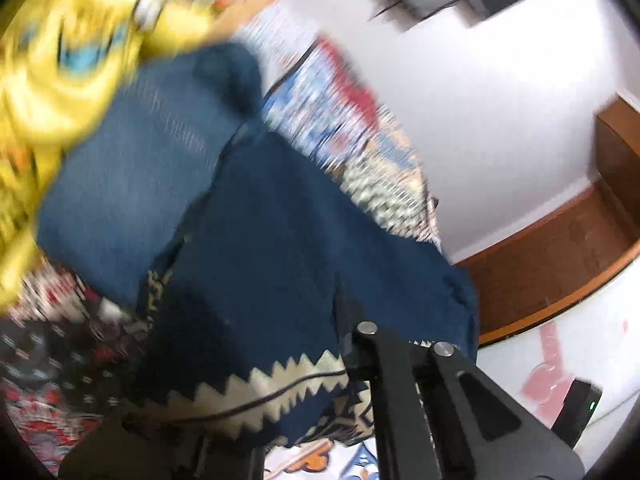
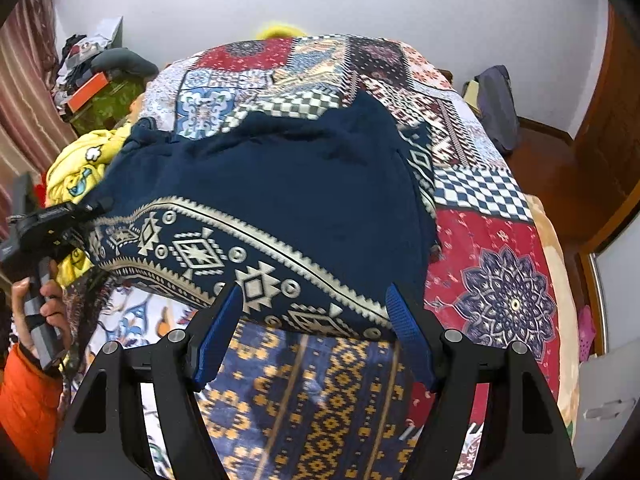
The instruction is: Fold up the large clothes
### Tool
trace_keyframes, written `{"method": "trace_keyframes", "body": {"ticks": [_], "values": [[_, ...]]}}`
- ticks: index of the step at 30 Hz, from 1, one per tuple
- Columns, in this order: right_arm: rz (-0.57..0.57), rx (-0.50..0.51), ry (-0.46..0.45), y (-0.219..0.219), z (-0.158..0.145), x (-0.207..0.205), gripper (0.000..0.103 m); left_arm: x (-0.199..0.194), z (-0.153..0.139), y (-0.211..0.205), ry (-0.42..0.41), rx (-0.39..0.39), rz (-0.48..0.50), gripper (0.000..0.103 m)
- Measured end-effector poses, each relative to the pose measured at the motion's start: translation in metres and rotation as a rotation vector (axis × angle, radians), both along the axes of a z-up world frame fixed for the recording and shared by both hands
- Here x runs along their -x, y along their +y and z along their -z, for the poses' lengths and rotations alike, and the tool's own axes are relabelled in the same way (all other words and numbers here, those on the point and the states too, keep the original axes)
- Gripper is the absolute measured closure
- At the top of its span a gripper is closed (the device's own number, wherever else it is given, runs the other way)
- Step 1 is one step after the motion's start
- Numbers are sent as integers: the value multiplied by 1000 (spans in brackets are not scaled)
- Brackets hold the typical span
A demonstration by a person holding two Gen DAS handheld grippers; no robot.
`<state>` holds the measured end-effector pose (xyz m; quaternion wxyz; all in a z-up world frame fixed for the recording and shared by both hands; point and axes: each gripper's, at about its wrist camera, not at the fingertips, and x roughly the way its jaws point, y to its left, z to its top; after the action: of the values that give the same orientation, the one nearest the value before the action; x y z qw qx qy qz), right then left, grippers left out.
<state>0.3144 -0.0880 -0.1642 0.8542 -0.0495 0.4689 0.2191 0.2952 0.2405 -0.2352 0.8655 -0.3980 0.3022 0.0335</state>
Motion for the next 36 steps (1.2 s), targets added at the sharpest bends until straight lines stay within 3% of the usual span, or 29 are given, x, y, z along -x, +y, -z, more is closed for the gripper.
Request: {"method": "trace_keyframes", "body": {"ticks": [3,7,10,13,15,21,26,32,36], "values": [[-24,-12,-14,16,-9,-2,32,13,-42,-7,-46,-118,-3,98],[-78,-55,-17,53,-18,-9,32,35,-86,-8,-129,-204,-8,98],[-124,-95,11,85,-17,-16,32,36,-114,-20,-134,-358,-6,98],[-180,-115,59,121,-7,-24,32,38,-126,-29,-119,-500,2,98],[-213,-94,89,143,7,-25,32,40,-125,-30,-109,-546,14,98],[-246,-79,174,163,54,-25,30,16,-106,-41,-56,-561,93,98],[-258,-94,175,145,44,-25,30,-10,-110,-76,-97,-593,194,98],[-98,-133,92,53,14,-20,30,-48,-110,-142,-118,-564,382,98],[30,-85,52,-11,5,-20,30,-65,-84,-200,-73,-571,582,98]]}}
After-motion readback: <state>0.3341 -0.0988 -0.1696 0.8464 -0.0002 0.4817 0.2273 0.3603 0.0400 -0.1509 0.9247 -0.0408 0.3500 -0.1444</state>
